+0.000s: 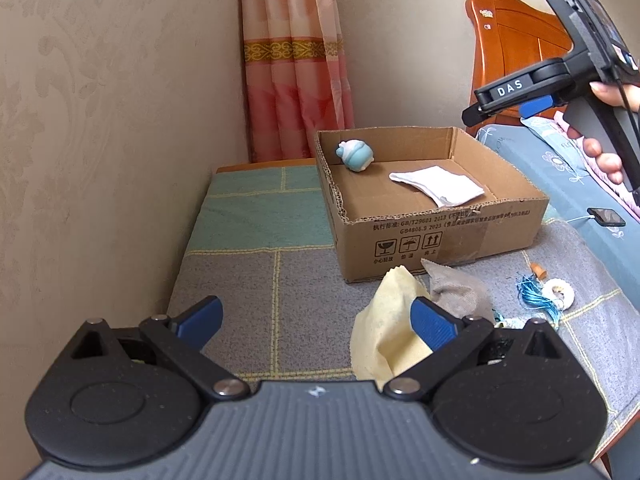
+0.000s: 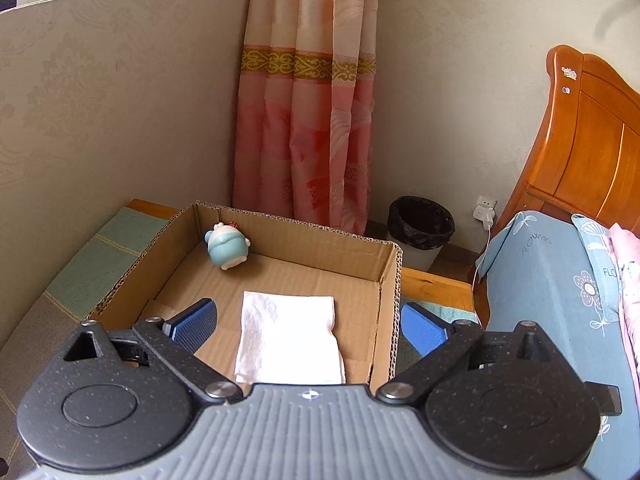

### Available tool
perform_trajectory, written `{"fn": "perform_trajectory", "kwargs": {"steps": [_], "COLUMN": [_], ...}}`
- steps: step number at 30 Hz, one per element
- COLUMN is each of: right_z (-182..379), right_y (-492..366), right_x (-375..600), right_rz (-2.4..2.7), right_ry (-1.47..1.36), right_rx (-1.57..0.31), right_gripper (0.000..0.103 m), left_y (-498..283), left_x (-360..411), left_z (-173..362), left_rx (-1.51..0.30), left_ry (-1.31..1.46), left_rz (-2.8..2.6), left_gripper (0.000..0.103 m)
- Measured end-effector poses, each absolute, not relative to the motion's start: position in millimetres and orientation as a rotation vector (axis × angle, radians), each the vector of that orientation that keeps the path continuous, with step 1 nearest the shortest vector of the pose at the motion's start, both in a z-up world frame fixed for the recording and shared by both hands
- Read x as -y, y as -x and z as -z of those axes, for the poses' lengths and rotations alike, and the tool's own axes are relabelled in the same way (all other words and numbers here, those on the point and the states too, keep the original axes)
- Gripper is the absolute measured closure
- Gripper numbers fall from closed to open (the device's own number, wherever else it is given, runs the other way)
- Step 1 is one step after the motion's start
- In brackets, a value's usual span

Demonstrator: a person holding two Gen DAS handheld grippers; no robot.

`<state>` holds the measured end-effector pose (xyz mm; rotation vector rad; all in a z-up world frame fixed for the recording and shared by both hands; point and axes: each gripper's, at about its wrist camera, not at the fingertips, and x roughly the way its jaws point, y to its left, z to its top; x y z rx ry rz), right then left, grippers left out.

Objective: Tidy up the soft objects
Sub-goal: 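Lower the white cloth into the cardboard box and open right gripper, then close left gripper on the pink strip while right tool approaches the cream knitted ring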

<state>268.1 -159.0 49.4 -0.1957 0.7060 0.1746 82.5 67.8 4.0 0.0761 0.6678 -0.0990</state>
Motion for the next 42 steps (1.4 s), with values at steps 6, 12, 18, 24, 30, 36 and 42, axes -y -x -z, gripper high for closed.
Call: {"fn": "perform_trajectory", "kwargs": {"steps": [6,12,18,24,30,36,42], "right_z": [-51,-35,4,49,71,82,85], "right_y": [-230,-192,-164,-150,-140,-135,-140], "right_x": [169,185,206,218,228,227,221], "right_rz": [-0.163,-0.117,-0.069,-0.012,0.029,-0.020,-0.031], "right_ry": [0.184,0.162,0.128,0.093,0.068,0.051,0.095], "right_rx": [-0.693,-0.703,-0.779,-0.837,-0.830,-0.836,-0.840], "right_gripper": [0.000,0.000,0.000,0.000,0.000,0.000,0.000], "left_y": [-73,-65,-60,-55,-50,-51,-53], "left_x": [-63,-57,-46,-30,-14,1,11], "left_z": [-4,-5,-1,3,3,7,12], "left_rx": [-0.674,-0.676,-0.683,-0.697,-0.696,-0.710,-0.729], "left_ry": [-0.099,-0.107,-0.100,-0.116,-0.146,-0.155,-0.161], "left_rz": [0.101,0.102,0.132,0.161,0.179,0.199,0.216], "left_gripper": [0.003,0.003,0.002,0.002,0.002,0.002,0.002]}}
